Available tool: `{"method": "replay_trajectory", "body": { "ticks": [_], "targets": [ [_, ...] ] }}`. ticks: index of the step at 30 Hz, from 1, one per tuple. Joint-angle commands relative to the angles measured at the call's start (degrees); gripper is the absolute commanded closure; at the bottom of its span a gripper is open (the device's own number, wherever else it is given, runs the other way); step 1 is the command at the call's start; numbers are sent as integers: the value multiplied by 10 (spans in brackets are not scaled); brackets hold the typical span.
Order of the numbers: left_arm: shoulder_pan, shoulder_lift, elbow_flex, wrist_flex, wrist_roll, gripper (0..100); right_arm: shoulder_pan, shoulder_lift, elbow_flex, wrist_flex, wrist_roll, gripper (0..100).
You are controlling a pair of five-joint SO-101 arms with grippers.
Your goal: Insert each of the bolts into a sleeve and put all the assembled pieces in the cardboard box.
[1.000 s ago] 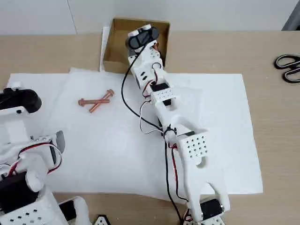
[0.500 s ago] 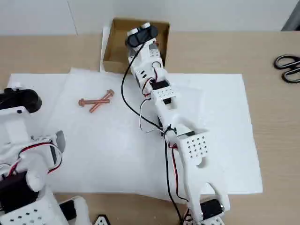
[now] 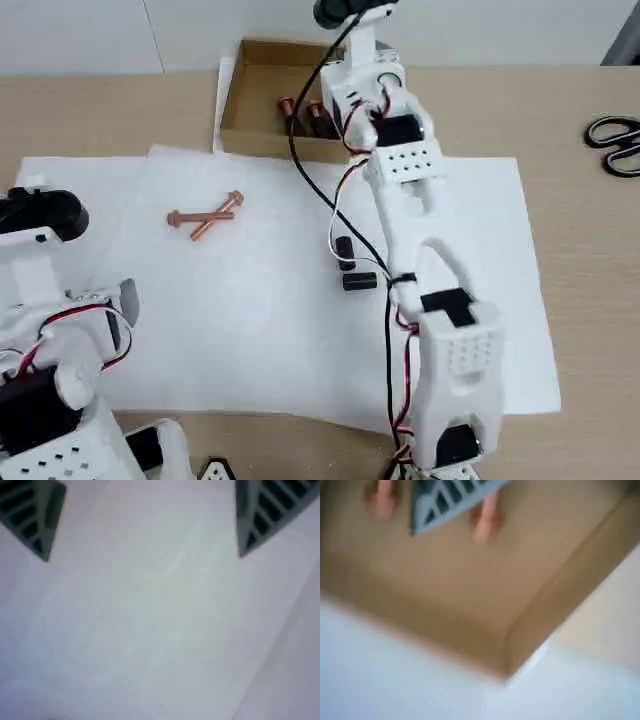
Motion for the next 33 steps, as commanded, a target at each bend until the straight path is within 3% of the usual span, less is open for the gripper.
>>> {"method": "replay_trajectory", "body": {
  "ticks": [1, 16, 33],
  "targets": [
    [-1, -4, -22, 5, -3, 768, 1, -93, -29, 127, 1, 779],
    [-1, -4, -22, 5, -3, 768, 1, -226, -29, 581, 1, 779],
    [-2, -4, -22, 4, 49, 781, 5, -388, 237, 590, 14, 777]
  ]
}}
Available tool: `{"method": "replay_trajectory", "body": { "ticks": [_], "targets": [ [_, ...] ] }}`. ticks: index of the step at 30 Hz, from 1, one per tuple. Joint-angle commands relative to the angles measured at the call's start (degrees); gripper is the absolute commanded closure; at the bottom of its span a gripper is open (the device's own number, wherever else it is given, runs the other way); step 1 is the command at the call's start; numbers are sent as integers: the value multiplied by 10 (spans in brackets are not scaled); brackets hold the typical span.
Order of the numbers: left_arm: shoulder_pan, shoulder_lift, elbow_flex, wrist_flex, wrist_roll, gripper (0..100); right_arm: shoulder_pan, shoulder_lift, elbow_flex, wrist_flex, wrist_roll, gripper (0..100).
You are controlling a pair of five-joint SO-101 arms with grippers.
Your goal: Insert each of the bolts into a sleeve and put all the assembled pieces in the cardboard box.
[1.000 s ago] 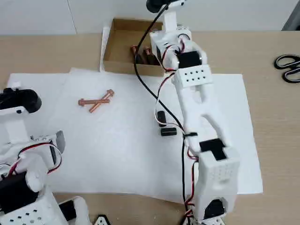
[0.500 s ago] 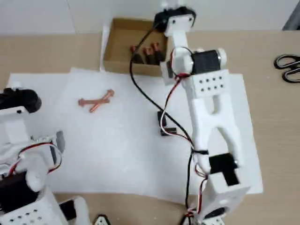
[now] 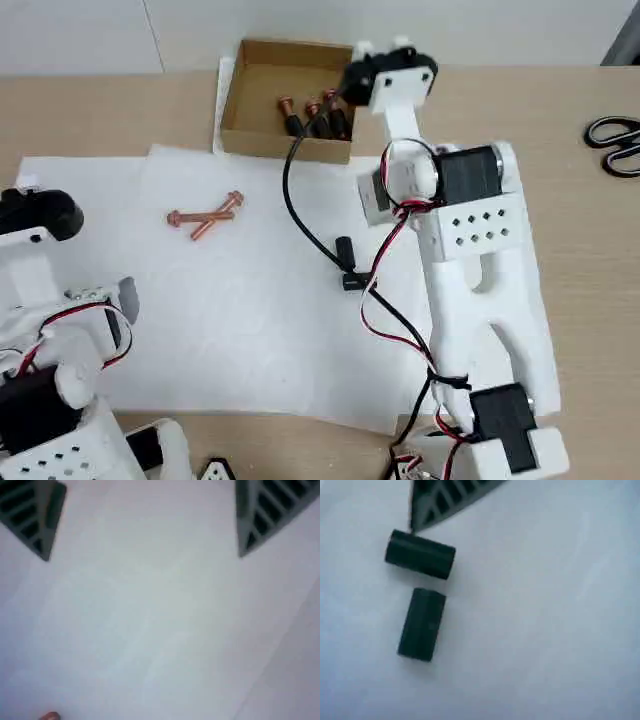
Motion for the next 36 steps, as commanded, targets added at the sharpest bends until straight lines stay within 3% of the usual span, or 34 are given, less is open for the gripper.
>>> {"method": "replay_trajectory", "body": {
  "ticks": [1, 7, 12, 17, 36],
  "targets": [
    [-2, -4, -22, 4, 18, 790, 3, -25, 75, -7, 40, 777],
    [-2, -4, -22, 4, 18, 819, -44, -20, 178, -10, 265, 777],
    [-2, -4, -22, 4, 18, 819, -48, -6, 196, -19, 367, 777],
    [-2, -4, -22, 4, 18, 819, -49, 22, 196, -48, 401, 776],
    [-2, -4, -22, 3, 19, 819, -65, 203, 196, -165, 409, 776]
  ]
}}
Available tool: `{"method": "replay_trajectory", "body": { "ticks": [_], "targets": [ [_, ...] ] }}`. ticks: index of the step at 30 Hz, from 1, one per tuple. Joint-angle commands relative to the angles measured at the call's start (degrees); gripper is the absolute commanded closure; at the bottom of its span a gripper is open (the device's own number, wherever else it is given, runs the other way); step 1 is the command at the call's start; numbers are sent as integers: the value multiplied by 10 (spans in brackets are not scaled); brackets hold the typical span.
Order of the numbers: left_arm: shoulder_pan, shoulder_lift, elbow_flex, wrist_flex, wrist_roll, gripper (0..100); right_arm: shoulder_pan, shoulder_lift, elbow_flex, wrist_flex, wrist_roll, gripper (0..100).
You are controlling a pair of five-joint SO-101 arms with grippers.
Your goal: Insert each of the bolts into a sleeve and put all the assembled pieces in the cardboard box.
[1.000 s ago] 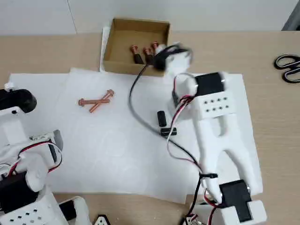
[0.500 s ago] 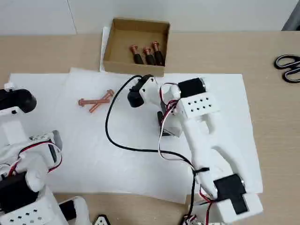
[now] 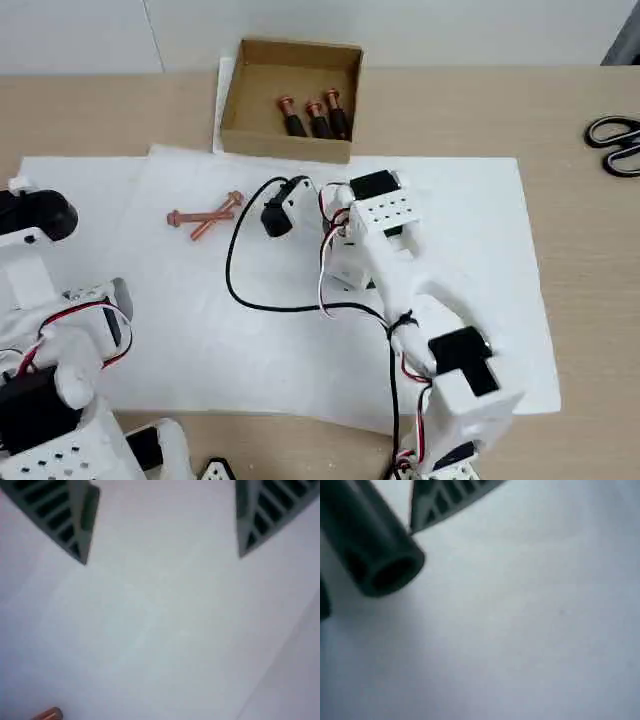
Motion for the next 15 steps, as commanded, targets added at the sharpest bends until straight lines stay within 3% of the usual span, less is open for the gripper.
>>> {"method": "replay_trajectory", "body": {
  "ticks": [1, 10, 15],
  "targets": [
    [-2, -4, -22, 3, 4, 819, 0, 12, 0, -10, 14, 776],
    [-2, -4, -22, 3, 4, 819, 0, 62, 0, -6, 14, 783],
    [-2, -4, -22, 3, 4, 819, 0, 72, 0, -5, 11, 946]
  ]
}}
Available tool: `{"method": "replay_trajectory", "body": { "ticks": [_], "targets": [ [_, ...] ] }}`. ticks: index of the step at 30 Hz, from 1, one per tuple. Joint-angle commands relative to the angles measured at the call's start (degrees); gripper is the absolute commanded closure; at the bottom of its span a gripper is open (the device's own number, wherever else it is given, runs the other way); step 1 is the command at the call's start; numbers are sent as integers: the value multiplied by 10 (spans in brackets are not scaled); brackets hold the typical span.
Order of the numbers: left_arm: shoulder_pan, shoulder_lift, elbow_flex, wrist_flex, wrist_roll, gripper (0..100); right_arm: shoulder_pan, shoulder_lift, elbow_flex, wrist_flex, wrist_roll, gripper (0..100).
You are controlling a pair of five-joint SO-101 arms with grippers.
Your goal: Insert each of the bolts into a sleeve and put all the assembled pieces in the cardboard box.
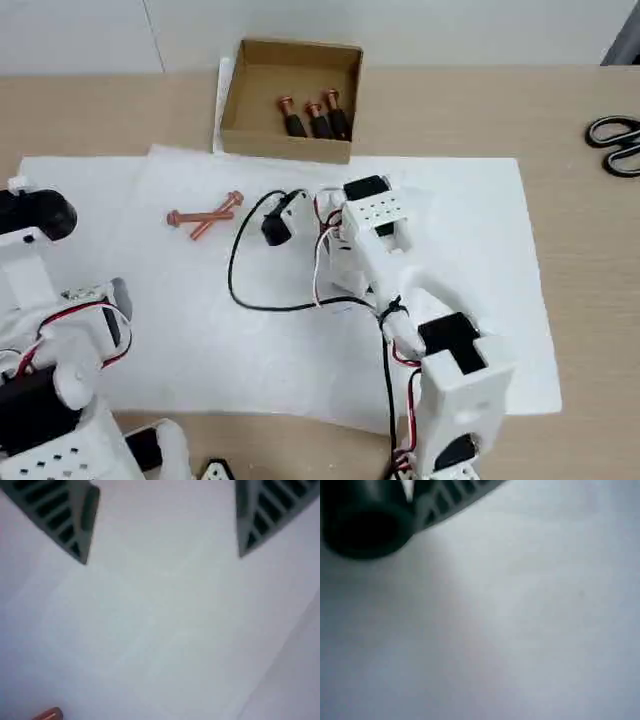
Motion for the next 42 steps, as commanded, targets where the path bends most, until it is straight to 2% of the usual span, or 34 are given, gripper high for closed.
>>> {"method": "replay_trajectory", "body": {
  "ticks": [1, 6, 12, 17, 23, 26, 31, 33, 38, 42],
  "targets": [
    [-2, -4, -22, 3, 4, 819, -4, 4, 9, 4, 1, 991],
    [-2, -4, -22, 3, 4, 819, -2, 0, -7, 36, 0, 986],
    [-2, -4, -22, 3, 4, 819, 0, 0, -135, 163, -12, 993],
    [-2, -4, -22, 3, 5, 819, 7, 0, -198, 169, -48, 995],
    [2, 7, -29, -4, 4, 816, 22, -12, -207, 171, -113, 995],
    [2, 59, -49, -14, -4, 816, 37, -44, -207, 170, -162, 995],
    [13, 247, -152, -25, -8, 818, 49, -100, -205, 170, -200, 995],
    [40, 330, -209, -27, 24, 818, 48, -115, -205, 170, -209, 995],
    [125, 526, -366, -27, 172, 818, 45, -129, -205, 170, -233, 995],
    [166, 646, -480, -26, 249, 818, 49, -129, -204, 171, -235, 995]
  ]
}}
